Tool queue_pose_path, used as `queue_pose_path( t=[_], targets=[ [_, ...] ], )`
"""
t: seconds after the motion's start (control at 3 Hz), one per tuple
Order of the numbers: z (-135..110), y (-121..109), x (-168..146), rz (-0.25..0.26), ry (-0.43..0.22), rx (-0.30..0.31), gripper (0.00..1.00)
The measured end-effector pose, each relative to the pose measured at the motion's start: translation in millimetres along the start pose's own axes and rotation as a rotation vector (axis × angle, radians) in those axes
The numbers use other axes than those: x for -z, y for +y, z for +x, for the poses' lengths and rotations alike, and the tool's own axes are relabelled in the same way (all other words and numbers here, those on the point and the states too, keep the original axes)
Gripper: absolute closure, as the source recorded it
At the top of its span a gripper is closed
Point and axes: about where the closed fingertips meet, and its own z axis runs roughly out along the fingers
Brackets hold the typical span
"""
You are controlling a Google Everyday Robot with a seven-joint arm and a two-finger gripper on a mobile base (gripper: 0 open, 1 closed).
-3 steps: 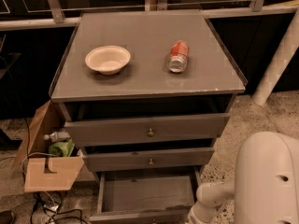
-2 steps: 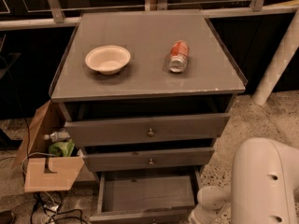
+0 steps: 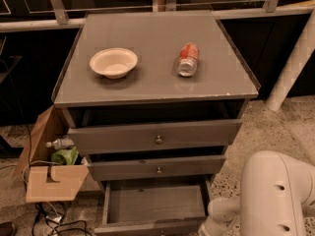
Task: Close bottom drawer
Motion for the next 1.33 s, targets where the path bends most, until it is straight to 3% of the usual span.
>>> queue_pose_path(
  t=[0.33,0.67,1.33],
  targets=[
    [0.4,0.4,-6.8,-0.028,0.022,0.003,1.00],
    [-22.1,-8.9,-21.7,-0.064,-0.038,-0.071,1.00],
    [-52.8,-28.2,-19.0,-0.049,-0.143,-0.144,1.00]
  ],
)
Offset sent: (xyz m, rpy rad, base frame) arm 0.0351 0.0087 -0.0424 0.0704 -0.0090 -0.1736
